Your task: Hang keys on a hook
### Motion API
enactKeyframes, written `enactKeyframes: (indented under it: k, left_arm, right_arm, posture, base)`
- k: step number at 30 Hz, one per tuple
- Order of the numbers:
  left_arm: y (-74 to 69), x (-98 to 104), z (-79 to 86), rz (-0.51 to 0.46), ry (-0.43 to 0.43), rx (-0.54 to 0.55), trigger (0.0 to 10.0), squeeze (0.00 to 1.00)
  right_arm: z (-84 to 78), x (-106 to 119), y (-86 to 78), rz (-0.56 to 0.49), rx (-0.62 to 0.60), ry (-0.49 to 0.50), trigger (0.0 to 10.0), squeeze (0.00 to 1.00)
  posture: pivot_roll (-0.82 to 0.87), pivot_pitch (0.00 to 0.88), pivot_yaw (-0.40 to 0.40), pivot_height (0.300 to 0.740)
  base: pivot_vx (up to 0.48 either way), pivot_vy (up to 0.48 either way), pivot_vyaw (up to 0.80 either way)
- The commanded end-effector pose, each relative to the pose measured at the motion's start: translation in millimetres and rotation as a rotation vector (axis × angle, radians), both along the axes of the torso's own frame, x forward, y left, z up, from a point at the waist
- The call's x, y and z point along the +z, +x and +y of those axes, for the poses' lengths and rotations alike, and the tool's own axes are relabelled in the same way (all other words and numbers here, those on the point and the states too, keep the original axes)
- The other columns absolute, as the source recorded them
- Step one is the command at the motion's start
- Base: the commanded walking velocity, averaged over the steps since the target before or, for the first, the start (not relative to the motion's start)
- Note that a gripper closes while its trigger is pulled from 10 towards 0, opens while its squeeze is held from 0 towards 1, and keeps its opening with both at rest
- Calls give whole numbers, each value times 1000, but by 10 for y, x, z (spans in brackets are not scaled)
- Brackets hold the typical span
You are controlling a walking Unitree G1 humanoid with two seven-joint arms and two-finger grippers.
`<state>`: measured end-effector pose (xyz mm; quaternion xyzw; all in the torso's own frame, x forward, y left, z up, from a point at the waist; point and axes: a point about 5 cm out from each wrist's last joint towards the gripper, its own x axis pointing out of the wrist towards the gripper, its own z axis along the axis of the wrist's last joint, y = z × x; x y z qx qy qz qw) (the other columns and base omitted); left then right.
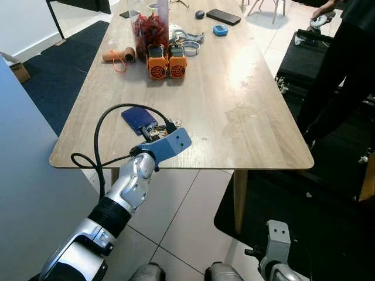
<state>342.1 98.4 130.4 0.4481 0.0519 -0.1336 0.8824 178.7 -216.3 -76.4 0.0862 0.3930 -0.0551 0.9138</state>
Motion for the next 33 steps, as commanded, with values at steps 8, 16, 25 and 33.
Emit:
enactKeyframes:
  k: [8,16,25,33]
  left_arm:
    - [55,364,-87,-199,-7,-60,10000,0]
    - [21,475,-189,-286,-57,-127,10000,0]
    - [-47,588,-315,-373,-73,-218,10000,0]
    - [-76,668,-366,-362,-283,-202,10000,0]
  right_arm:
    - [5,-30,-57,21,-7,5,10000,0]
    - [7,-32,-60,22,-7,5,10000,0]
    - [29,-37,-61,23,-4,8,10000,0]
    - [35,-40,-66,23,-5,9,10000,0]
  posture:
    - [28,136,-20,740]
    - [31,138,-21,740]
    - [33,139,-18,740]
    - [36,139,-19,740]
  base:
    - [0,0,0]
    - [0,0,0]
    - [0,0,0]
    - [0,0,0]
